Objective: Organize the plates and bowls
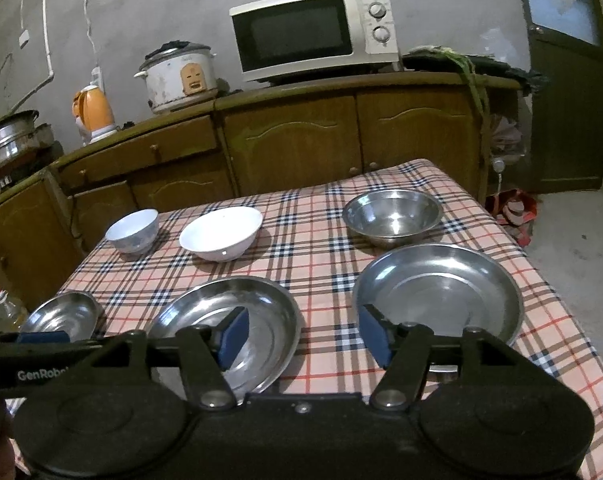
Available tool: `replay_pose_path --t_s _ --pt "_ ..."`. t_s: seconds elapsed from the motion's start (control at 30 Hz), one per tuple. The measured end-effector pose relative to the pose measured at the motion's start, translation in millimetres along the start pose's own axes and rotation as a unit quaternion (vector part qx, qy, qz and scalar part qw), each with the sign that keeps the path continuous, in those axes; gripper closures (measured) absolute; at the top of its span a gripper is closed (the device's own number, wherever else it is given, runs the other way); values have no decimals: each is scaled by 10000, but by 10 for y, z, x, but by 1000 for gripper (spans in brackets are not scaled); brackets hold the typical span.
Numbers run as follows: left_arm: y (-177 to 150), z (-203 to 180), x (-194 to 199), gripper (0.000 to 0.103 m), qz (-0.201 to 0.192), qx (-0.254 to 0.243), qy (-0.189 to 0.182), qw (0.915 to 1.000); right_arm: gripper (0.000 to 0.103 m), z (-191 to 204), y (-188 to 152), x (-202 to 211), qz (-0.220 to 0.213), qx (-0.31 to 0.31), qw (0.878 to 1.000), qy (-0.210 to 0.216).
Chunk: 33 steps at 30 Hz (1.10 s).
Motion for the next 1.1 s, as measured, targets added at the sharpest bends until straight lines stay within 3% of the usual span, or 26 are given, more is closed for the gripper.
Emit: replay_pose_path --t_s 0.47,0.7,1.1 --pt "122 -520 -82 18 109 -290 -364 9989 24 -577 -82 219 108 -565 9973 -465" --pt "211 -800 -100 16 -46 -508 -512 9974 24 -880 -74 282 59 -721 9953 -642" --pt "319 -944 -328 15 -134 -593 -497 9969 22 -1199 163 79 -121 -359 9964 -761"
Point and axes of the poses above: each gripper's, at about its wrist camera, not at the fingertips, and x roughly against the way its jaws point, z to its left, y to its top, the point moved 9 cm from there along -x, roughly the way its jaws point, and after that the axes turned 5 degrees about -x, right-handed, at the moved point
